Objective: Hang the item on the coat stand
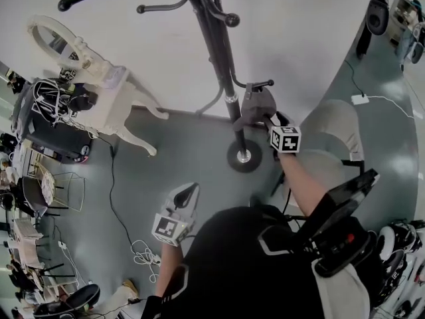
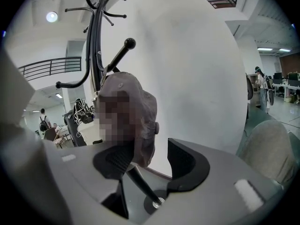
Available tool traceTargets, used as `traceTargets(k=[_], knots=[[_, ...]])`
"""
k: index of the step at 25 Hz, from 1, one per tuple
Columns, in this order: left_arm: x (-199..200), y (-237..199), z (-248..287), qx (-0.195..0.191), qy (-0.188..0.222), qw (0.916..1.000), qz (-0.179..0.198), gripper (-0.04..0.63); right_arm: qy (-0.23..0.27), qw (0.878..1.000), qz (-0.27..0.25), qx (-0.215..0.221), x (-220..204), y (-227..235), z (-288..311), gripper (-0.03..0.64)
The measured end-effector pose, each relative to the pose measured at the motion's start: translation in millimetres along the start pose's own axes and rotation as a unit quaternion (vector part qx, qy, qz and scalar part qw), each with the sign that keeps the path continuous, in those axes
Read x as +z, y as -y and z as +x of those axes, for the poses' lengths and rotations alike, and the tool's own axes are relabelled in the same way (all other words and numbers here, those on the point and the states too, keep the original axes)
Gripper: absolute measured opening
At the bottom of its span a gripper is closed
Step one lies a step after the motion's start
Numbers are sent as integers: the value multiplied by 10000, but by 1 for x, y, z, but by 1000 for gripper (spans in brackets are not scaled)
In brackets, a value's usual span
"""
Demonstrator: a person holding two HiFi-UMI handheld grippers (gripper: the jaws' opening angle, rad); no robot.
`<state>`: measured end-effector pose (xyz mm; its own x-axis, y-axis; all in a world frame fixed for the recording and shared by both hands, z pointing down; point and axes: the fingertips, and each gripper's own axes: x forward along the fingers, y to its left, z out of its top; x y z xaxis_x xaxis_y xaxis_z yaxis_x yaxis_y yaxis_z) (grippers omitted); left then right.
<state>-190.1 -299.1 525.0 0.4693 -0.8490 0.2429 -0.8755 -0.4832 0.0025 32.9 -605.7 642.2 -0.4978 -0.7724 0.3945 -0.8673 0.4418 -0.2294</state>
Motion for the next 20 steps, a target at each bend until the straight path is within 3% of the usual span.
traceTargets(k=[11,15,20], knots=[[-4,-4,-7,-523,5,9986,11,29,400,9988,192,-193,10,-17,-46,241],[-2,-4,-12,-759,41,9971,-8,29,721,9971,225,-128,27,-35,-68,154],[-8,-3,-18,-920,52,9957,-91,29,1180,9928,122,-135,59,-59,-100,116]])
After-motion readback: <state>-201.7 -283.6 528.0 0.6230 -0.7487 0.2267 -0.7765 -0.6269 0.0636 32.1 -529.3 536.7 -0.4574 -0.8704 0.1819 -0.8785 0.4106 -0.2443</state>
